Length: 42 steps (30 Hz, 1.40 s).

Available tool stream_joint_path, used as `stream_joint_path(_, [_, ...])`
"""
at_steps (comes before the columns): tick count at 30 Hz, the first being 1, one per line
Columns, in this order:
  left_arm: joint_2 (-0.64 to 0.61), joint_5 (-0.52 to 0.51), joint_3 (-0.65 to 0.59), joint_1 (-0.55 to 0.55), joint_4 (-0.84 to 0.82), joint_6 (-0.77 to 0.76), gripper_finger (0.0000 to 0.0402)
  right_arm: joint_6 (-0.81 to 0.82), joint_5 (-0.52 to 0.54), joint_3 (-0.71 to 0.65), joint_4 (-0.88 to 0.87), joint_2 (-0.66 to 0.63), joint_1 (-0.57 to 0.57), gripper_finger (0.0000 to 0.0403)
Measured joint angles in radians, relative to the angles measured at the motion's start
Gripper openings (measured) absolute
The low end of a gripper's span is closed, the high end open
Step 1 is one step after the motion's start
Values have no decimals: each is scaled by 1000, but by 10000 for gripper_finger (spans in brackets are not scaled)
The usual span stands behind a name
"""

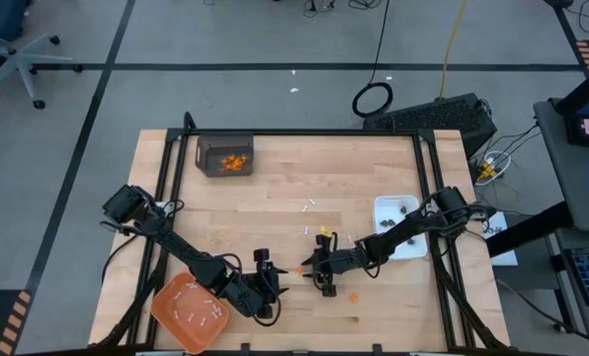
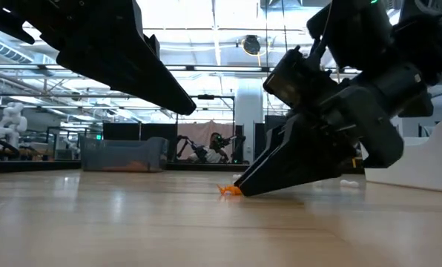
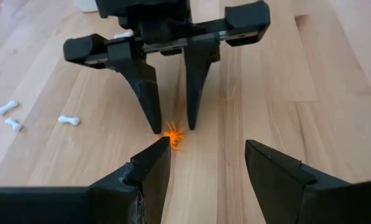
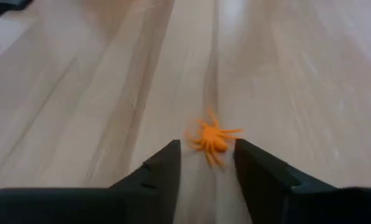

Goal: Sort Halloween decoration
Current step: Put the orange spider toy into the black bin

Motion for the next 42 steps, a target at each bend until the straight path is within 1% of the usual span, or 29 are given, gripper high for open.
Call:
stream_joint_path(3, [0, 0, 0, 0, -1, 2, 205, -2, 3, 1, -8, 4, -2, 106])
stream_joint_path(7, [0, -10, 0, 1, -13, 3, 205, -11, 4, 1, -9, 4, -2, 27])
stream_joint_path(9, [0, -15, 0, 5, -23, 0, 205, -17, 6, 1, -10, 4, -2, 9])
stream_joint_path(13, [0, -16, 0, 15, -23, -1, 205, -14, 20, 1, -10, 4, -2, 4])
stream_joint_path(18, [4, -17, 0, 35, -24, 2, 205, -39, -1, -1, 13, 2, -2, 1])
stream_joint_path(21, [27, -19, 0, 51, -30, 26, 205, -41, -5, -1, 14, -3, -2, 0])
stream_joint_path(28, [119, 9, 0, 82, 13, 103, 199, -21, -5, -1, 19, -4, -2, 0])
stream_joint_path(34, [161, 21, 0, 104, 72, 166, 163, -6, -5, -1, 28, -5, -2, 0])
stream_joint_path(40, [164, 34, 0, 126, 98, 223, 123, 1, -5, -1, 40, -5, -3, 0])
stream_joint_path(42, [164, 56, 0, 133, 115, 261, 111, 2, -6, -1, 46, -5, -6, 0])
